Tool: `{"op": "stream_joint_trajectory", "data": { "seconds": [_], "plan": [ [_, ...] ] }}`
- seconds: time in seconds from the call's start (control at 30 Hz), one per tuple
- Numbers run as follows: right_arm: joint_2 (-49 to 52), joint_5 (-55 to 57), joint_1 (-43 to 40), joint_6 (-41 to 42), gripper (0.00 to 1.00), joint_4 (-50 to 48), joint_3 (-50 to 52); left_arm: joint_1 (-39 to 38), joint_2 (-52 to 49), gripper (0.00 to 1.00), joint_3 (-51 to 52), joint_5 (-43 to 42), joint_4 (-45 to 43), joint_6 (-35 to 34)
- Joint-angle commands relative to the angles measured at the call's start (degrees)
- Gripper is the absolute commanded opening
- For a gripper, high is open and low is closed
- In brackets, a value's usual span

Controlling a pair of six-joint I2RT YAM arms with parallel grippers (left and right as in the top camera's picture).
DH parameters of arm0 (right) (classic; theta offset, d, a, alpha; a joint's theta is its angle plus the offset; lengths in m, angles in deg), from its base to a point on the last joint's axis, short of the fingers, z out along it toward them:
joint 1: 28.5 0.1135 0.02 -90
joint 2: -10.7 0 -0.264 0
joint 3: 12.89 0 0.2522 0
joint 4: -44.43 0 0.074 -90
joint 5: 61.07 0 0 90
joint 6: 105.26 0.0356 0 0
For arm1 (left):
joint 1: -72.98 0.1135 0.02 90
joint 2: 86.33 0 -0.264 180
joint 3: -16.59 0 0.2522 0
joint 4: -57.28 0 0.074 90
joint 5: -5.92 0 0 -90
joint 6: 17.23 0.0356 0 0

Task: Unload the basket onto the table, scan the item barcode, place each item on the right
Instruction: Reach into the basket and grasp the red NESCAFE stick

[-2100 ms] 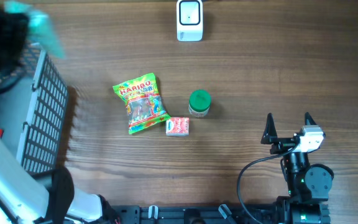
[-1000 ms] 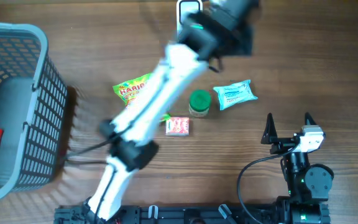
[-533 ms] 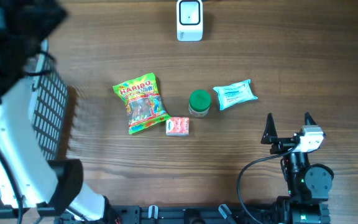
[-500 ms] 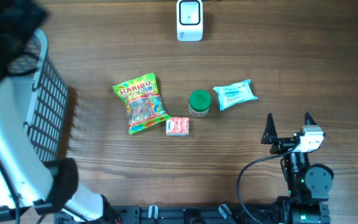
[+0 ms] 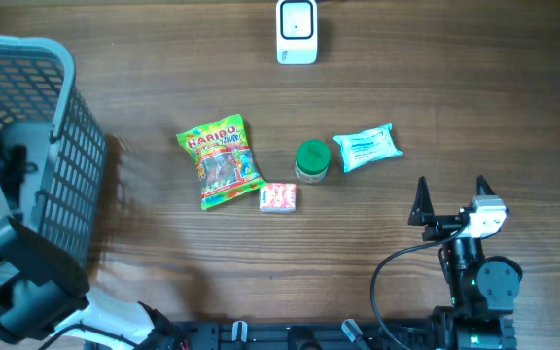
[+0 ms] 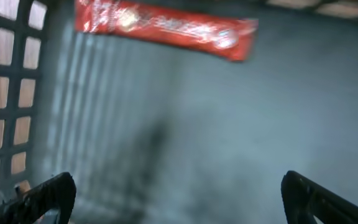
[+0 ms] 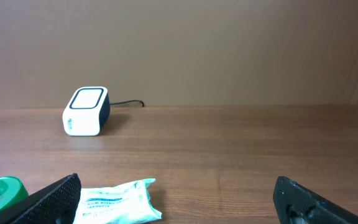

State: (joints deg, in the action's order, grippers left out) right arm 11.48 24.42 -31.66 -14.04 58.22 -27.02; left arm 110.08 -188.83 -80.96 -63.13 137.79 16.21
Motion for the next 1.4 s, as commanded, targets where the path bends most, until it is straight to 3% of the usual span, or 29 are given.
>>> {"op": "stream_joint_trajectory", "data": {
  "seconds": [0.0,0.03,0.07,0.1,0.3,0.43,0.57,0.73,0.9,1.1,1.17,1.37],
  "plan": [
    [-0.35,-0.44,-0.09,0.37,1.0,-0.17,0.07,4.09,0.55,1.0,5.53,4.72,-3.34,-1.36],
    [-0.35,-0.44,-0.09,0.37,1.0,-0.17,0.07,5.64,0.55,1.0,6.36,6.8,-4.44,-0.79],
    [-0.35,-0.44,-0.09,0.37,1.0,-0.17,0.07,7.34,0.55,0.46,6.99,7.52,-6.47,1.68],
    [-0.35,-0.44,-0.09,0.37,1.0,-0.2,0.07,8.98,0.52,0.04,7.06,7.45,-7.39,2.14],
    [-0.35,-0.44,-0.09,0.39,1.0,-0.17,0.07,10.27,0.48,0.04,7.08,14.25,-12.68,2.43],
    [-0.35,-0.44,-0.09,0.35,1.0,-0.2,0.07,10.25,-1.51,0.04,7.08,15.61,-19.45,14.03],
    [-0.35,-0.44,-0.09,0.37,1.0,-0.17,0.07,8.33,-5.14,0.04,7.08,17.53,-20.74,15.17],
    [-0.35,-0.44,-0.09,0.37,1.0,-0.17,0.07,-0.26,-11.02,0.04,7.08,36.06,-22.45,15.63],
    [-0.35,-0.44,-0.09,0.35,1.0,-0.17,0.07,1.22,-12.63,0.04,7.08,34.95,-24.76,12.57],
    [-0.35,-0.44,-0.09,0.37,1.0,-0.2,0.07,5.86,-12.83,0.04,7.08,10.12,-32.79,15.58],
    [-0.35,-0.44,-0.09,0.37,1.0,-0.17,0.07,5.95,-13.6,0.04,7.08,9.51,-35.01,20.41],
    [-0.35,-0.42,-0.09,0.39,1.0,-0.2,0.07,5.95,-18.84,0.04,7.08,9.35,-35.67,21.42]
  ]
}}
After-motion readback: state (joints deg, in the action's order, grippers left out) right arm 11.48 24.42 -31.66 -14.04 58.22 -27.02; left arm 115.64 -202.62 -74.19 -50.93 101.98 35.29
